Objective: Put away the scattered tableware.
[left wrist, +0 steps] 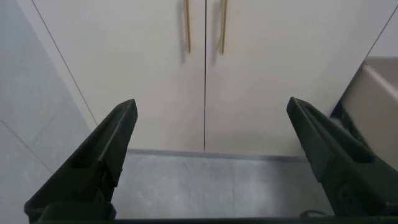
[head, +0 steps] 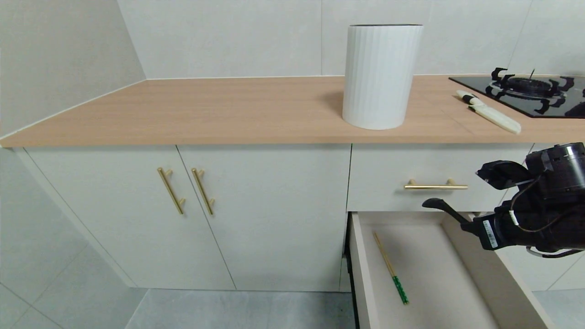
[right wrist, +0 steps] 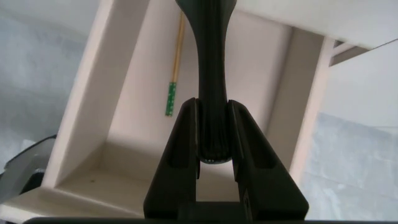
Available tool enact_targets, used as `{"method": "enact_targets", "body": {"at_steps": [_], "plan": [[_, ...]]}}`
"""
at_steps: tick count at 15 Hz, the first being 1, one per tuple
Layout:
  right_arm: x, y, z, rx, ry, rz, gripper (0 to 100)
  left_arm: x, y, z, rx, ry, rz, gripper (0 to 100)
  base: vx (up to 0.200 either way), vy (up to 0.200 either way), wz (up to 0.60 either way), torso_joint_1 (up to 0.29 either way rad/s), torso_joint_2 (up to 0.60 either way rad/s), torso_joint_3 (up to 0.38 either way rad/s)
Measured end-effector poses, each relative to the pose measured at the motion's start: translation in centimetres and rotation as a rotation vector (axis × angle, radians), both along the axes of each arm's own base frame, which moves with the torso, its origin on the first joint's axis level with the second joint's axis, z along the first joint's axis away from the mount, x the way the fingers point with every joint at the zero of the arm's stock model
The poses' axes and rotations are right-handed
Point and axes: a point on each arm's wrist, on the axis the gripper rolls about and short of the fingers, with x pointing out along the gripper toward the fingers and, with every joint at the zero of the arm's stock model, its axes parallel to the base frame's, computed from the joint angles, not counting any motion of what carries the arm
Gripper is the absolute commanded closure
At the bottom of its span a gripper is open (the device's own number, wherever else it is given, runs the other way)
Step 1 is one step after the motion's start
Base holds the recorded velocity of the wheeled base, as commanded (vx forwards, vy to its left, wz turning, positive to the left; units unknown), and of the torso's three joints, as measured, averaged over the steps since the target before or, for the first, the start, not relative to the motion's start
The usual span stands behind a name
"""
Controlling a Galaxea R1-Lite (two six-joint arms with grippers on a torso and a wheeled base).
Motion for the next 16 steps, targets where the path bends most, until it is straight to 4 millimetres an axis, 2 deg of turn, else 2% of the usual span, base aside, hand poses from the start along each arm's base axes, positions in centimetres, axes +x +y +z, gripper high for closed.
{"method": "enact_targets", "body": {"at_steps": [4,11,16], "plan": [[0.2,0.0,-0.3,-0.002,0.009,-0.001,100,0.0,0.0,0.0,0.0,-0.001,0.0,0,0.0,0.0,0.0,-0.091,0.34,0.245],[0.8,0.2,-0.7,0.001,0.008,-0.003,100,0.0,0.0,0.0,0.0,-0.001,0.0,0,0.0,0.0,0.0,-0.006,0.02,0.013],[3.0,0.5,-3.3,-0.041,0.054,-0.056,100,0.0,0.0,0.0,0.0,-0.001,0.0,0,0.0,0.0,0.0,0.0,0.0,0.0]]}}
